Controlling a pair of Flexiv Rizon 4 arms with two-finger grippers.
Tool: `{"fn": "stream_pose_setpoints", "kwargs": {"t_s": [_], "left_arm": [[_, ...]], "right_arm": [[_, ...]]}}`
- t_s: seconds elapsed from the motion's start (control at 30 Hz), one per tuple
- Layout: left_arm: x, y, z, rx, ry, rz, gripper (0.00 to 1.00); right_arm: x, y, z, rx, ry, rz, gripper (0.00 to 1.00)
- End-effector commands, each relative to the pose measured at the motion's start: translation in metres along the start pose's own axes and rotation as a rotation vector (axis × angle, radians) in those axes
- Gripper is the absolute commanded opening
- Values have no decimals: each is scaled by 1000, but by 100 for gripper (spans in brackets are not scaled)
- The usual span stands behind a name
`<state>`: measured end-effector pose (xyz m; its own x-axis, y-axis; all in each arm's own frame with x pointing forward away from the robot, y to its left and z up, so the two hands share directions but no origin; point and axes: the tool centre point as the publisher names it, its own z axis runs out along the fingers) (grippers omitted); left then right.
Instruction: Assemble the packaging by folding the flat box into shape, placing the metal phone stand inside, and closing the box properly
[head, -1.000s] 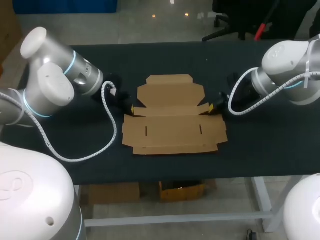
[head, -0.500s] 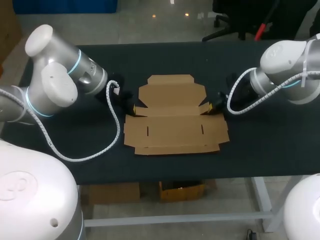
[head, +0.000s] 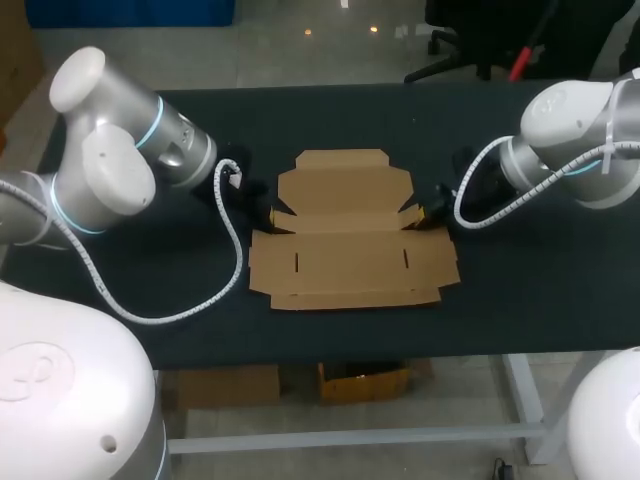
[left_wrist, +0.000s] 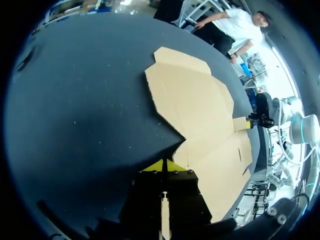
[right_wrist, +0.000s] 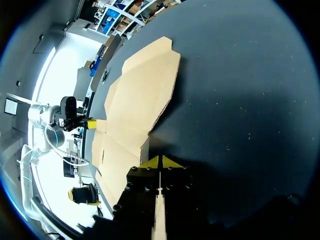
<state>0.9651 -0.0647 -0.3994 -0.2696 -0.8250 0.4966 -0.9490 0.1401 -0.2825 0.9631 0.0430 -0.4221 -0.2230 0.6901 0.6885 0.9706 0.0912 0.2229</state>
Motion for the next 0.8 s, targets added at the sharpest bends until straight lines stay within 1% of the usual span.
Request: {"fn": "stream_pose_setpoints", "kwargs": {"t_s": [0.03,0.33,0.8], "left_arm": [[-2,-5,10,-10,-4,-7,0],[-4,-6,17,-6,18,-12,0],[-13,-8,20,4,13,-55,0]], "right_arm": [[-1,0,0,3,7,0,0],[-2,-1,-1,1,7,2,0],[-3,-2,-2,1,7,3,0]]}}
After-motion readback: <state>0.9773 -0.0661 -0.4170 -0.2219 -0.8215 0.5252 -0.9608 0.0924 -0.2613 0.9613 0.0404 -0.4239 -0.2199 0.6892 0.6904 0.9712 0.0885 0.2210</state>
